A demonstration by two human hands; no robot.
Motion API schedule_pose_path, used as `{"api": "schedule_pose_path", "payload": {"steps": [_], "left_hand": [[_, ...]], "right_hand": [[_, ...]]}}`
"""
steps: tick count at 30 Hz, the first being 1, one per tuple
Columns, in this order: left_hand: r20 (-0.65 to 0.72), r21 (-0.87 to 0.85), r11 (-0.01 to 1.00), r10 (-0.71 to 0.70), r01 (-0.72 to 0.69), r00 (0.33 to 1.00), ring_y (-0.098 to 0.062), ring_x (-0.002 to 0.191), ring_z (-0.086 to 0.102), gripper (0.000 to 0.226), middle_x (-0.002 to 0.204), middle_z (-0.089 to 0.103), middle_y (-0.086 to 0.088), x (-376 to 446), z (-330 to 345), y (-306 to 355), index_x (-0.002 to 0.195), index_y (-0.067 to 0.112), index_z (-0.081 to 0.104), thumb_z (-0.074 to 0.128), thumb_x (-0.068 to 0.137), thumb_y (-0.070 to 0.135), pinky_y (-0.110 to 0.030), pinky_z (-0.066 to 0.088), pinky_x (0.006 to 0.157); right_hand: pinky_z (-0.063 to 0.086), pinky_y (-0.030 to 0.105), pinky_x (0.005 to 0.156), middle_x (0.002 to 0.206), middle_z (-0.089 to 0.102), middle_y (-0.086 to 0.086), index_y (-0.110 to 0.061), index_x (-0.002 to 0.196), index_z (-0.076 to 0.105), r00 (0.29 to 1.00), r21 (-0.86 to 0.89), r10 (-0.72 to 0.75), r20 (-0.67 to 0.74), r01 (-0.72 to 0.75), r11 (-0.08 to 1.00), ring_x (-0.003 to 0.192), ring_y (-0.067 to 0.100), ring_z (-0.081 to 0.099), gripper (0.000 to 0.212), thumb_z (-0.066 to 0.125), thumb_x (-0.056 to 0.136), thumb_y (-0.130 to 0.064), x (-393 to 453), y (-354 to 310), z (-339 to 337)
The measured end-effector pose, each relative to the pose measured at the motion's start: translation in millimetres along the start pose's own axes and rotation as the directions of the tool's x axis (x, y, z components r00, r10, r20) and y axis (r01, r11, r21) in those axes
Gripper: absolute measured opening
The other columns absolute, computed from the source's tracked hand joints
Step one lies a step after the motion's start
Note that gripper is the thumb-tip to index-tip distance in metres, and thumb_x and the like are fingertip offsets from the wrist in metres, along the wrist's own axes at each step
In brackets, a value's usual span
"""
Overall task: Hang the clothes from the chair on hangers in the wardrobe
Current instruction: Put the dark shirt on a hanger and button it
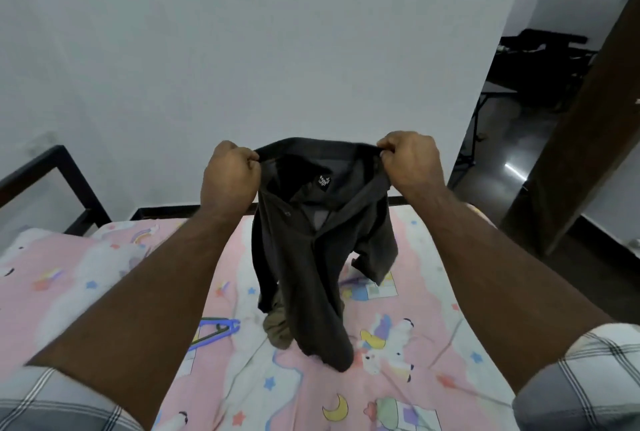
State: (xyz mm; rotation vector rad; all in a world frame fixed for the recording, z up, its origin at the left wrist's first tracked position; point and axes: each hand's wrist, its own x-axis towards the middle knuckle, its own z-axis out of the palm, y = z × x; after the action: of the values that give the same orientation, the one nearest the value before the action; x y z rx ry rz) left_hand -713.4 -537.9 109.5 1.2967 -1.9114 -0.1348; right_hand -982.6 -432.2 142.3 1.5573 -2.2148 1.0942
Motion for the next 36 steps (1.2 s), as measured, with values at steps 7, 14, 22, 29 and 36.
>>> {"api": "schedule_pose_path", "payload": {"steps": [7,14,22,29,36], "left_hand": [[0.224,0.121,0.991,-0.080,0.054,0.971,-0.035,0.088,0.061,0.025,0.092,0.057,-0.014,-65.7,54.5,-53.9,0.086,0.007,0.076,0.051,0.088,0.009,-0.038,0.050,0.078],[0.504,0.219,0.963,-0.252,0.160,0.826,-0.036,0.092,0.062,0.029,0.098,0.054,-0.011,-151.3,121.8,-101.7,0.109,0.014,0.075,0.051,0.093,0.010,-0.035,0.046,0.080],[0.543,0.239,0.959,-0.263,0.153,0.798,-0.036,0.115,0.056,0.039,0.129,0.058,-0.015,-187.4,192.2,-106.6,0.128,0.008,0.062,0.063,0.091,0.020,-0.045,0.049,0.095],[0.617,0.328,0.940,-0.288,0.093,0.733,-0.035,0.110,0.056,0.035,0.125,0.060,-0.015,-164.8,269.5,-112.4,0.123,0.007,0.061,0.062,0.092,0.024,-0.043,0.047,0.090],[0.736,0.362,0.930,-0.324,0.058,0.595,-0.034,0.125,0.046,0.056,0.147,0.044,-0.010,-159.1,345.1,-151.3,0.145,0.017,0.044,0.062,0.092,0.027,-0.043,0.046,0.095]], "right_hand": [[0.054,0.033,0.089,0.103,0.076,0.005,-0.018,0.099,0.078,0.956,-0.056,0.108,0.271,-0.096,0.994,0.100,0.030,0.068,0.031,0.055,0.081,-0.007,-66.6,26.8,79.3],[0.049,0.027,0.076,0.097,0.073,0.006,-0.014,0.098,0.074,0.758,-0.102,0.194,0.623,-0.168,0.981,0.087,0.028,0.067,0.023,0.052,0.093,-0.012,-164.5,48.9,178.6],[0.042,0.024,0.078,0.106,0.069,0.008,-0.010,0.111,0.068,0.645,-0.164,0.281,0.710,-0.237,0.958,0.094,0.023,0.065,0.024,0.051,0.100,-0.023,-187.5,96.9,237.3],[0.054,0.031,0.086,0.108,0.070,0.009,-0.009,0.113,0.067,0.560,-0.186,0.332,0.759,-0.303,0.935,0.093,0.023,0.066,0.026,0.050,0.100,-0.024,-162.8,145.3,296.9],[0.048,0.037,0.096,0.128,0.061,0.009,-0.016,0.134,0.055,0.486,-0.106,0.190,0.853,-0.196,0.975,0.116,0.028,0.058,0.037,0.055,0.097,-0.022,-159.2,165.3,363.7]]}}
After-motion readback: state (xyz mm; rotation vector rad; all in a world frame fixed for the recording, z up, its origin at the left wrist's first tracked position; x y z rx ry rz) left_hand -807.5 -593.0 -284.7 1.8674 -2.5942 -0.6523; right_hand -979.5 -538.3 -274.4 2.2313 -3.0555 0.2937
